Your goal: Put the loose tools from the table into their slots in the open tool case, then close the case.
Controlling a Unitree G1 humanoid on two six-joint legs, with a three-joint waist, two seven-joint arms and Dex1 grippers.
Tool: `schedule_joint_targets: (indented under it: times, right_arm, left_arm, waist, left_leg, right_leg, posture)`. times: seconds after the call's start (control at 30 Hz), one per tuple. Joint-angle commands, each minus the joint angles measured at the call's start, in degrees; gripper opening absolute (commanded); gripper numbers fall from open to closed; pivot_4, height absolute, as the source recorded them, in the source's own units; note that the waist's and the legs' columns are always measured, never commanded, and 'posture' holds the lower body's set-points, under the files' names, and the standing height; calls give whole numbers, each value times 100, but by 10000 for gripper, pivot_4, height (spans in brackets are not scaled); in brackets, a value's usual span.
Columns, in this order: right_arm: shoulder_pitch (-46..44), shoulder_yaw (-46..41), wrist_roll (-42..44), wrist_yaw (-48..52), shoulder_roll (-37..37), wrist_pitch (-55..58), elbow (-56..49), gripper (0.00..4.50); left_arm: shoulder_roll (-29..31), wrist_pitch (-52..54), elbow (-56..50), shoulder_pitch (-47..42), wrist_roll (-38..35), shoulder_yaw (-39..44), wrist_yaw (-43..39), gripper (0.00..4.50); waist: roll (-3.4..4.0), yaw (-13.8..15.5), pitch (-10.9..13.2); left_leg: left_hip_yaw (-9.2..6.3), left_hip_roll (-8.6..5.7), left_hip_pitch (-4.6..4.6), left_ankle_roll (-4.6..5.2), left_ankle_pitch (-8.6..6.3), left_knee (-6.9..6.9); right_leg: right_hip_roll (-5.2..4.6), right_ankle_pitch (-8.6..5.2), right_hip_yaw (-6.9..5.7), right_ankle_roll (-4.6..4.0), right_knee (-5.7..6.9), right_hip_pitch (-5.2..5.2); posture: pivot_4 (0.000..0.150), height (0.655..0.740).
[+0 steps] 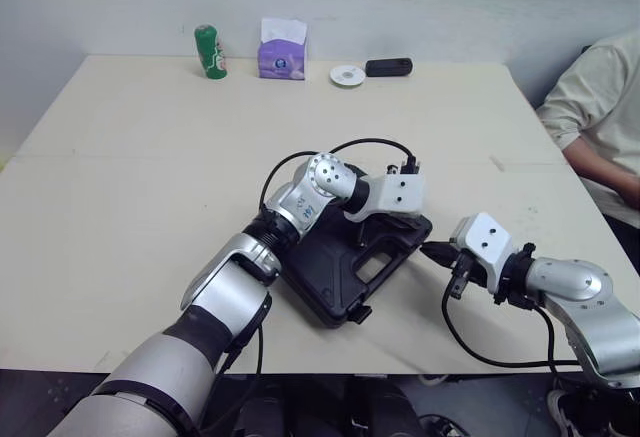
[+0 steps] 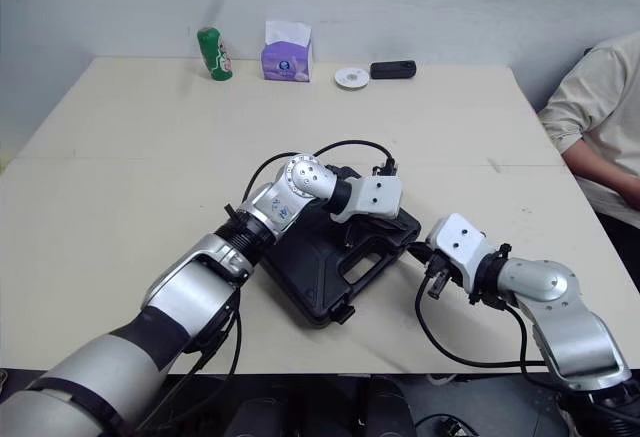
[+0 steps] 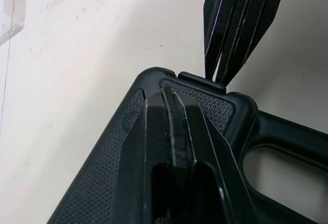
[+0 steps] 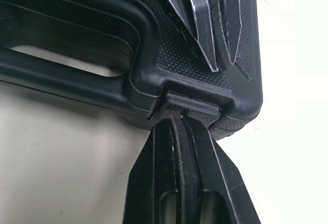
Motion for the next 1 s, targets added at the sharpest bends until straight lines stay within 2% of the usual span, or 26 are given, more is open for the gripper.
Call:
schedule_joint_targets:
  times: [0.03, 0.17, 0.27, 0.37, 0.5, 0.7, 0.9, 1.0]
  right_arm:
    - [313, -475, 440, 290, -206, 92, -594, 0]
    - [929, -742, 970, 654, -400, 363, -1199, 0]
    - [1286, -727, 1283, 854, -512, 508, -1551, 0]
    - [1446, -464, 1447, 944, -571, 647, -1818, 0]
    - [1394, -121, 1521, 934, -562, 736, -1952, 0]
    - [1231, 393, 1314, 913, -532, 619, -1866, 0]
    - [980, 785, 1108, 848, -421, 467, -1658, 0]
    - [887, 936, 1054, 830, -331, 401, -1592, 0]
  left_arm:
    - [364, 1033, -101, 197, -406, 372, -670, 719]
    - [950, 1891, -1366, 337, -1279, 935, -1592, 719]
    - [1421, 2599, -2595, 674, -1741, 984, -2134, 719]
    - [2136, 3248, -4251, 1404, -2187, 792, -2722, 719]
    - [2625, 3488, -5379, 2062, -2339, 602, -2715, 719]
    - [2742, 2543, -5387, 2586, -1534, 141, -2017, 719]
    - [2907, 2576, -5599, 2824, -1455, -179, -2105, 719]
    - [3136, 1871, -5419, 2944, -917, -511, -2135, 719]
  waist:
    - [14, 5, 9]
    - [69, 0, 58]
    - [82, 26, 73]
    - [85, 51, 74]
    - [86, 83, 75]
    - [87, 169, 75]
    - [87, 162, 74]
    - [89, 154, 73]
  left_leg:
    - [0, 0, -5, -1, 1, 0]
    - [0, -1, -12, -5, 4, 0]
    - [0, -2, -28, -16, 16, -1]
    - [-1, -6, -29, -16, 24, -1]
    - [-3, -6, -21, -15, 24, -1]
    - [-10, -7, -23, -16, 20, -1]
    - [-8, -7, -23, -14, 19, -1]
    - [-9, -6, -19, -15, 19, -1]
  right_leg:
    - [1, 0, -1, 0, 0, -4]
    - [5, 0, -2, 0, 4, -11]
    - [8, -3, -5, -5, 28, -28]
    - [8, -2, -4, -4, 33, -25]
    - [4, -3, -1, -4, 21, -15]
    - [4, -3, -2, -5, 0, -16]
    - [4, -3, -4, -4, -2, -13]
    - [6, -3, -4, -5, -1, -11]
  posture:
    - [1500, 7278]
    - [1500, 7278]
    - [1500, 7278]
    - [1500, 7278]
    - [1500, 7278]
    - [1500, 7278]
    - [1500, 7278]
    - [1500, 7278]
